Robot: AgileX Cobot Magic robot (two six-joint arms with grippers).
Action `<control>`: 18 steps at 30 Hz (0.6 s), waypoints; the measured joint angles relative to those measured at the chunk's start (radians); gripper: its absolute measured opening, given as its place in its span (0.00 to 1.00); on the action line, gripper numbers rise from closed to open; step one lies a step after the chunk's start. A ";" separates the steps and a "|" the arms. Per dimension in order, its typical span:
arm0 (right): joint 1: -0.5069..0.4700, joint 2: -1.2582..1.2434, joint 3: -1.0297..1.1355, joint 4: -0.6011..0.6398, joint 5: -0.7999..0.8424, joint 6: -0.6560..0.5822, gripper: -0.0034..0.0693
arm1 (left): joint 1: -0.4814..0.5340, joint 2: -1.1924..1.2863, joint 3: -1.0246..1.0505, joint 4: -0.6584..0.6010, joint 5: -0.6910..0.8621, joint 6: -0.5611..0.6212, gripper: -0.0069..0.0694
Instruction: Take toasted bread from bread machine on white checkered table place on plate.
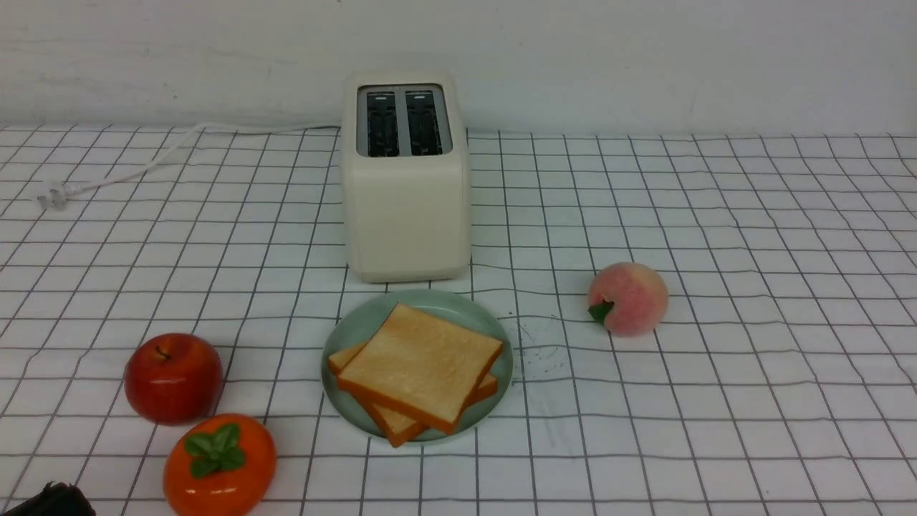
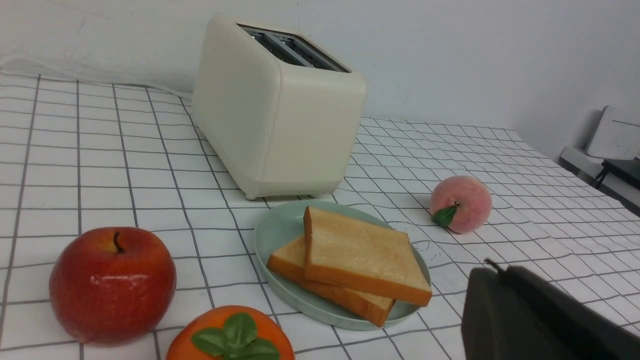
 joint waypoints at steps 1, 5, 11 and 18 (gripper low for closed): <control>0.000 0.000 0.000 0.000 0.000 -0.001 0.02 | 0.000 0.000 0.000 0.000 0.000 0.000 0.08; 0.000 0.000 0.000 0.000 0.000 -0.003 0.02 | 0.000 0.000 0.000 0.000 0.000 0.000 0.09; 0.000 0.000 0.000 0.000 0.000 -0.007 0.03 | 0.000 0.000 0.000 0.000 0.000 0.000 0.09; 0.000 0.000 0.000 0.000 0.000 -0.007 0.03 | 0.000 0.000 0.000 0.000 0.000 0.000 0.09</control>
